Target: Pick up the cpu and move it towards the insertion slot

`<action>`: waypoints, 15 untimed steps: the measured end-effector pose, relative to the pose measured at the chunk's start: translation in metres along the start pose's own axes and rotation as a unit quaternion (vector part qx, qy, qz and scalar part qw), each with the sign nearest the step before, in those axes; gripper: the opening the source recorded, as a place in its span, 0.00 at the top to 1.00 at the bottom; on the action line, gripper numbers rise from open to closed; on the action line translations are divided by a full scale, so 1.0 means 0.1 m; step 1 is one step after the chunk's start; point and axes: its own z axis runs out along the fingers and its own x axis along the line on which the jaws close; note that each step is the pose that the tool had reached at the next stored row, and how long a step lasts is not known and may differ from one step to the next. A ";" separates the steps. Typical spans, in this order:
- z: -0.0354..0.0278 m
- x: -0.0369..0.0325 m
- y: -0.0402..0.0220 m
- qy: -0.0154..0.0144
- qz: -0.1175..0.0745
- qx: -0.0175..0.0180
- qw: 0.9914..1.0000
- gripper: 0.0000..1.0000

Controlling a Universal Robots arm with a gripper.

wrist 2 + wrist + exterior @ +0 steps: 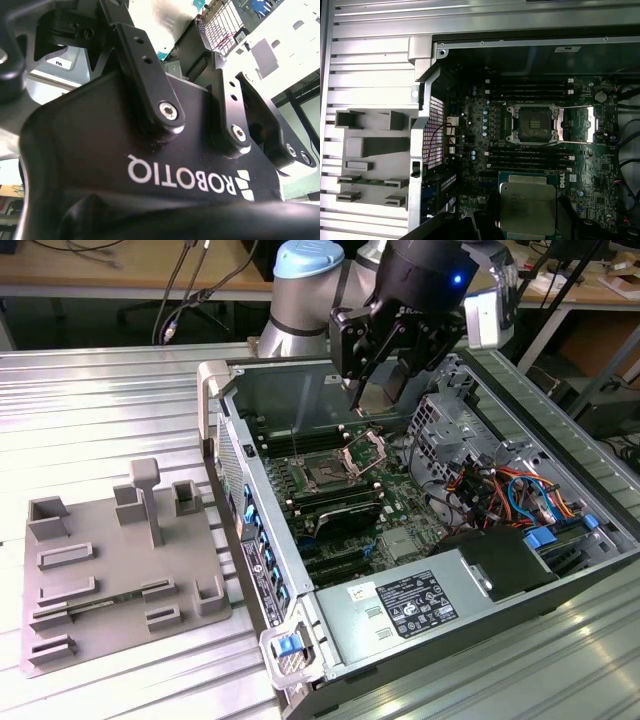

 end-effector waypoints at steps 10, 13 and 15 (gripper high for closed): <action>0.015 -0.111 -0.004 0.000 0.000 0.000 1.000 0.45; 0.020 -0.139 -0.005 0.000 0.000 0.000 1.000 0.45; 0.022 -0.158 -0.005 0.000 0.000 0.000 1.000 0.45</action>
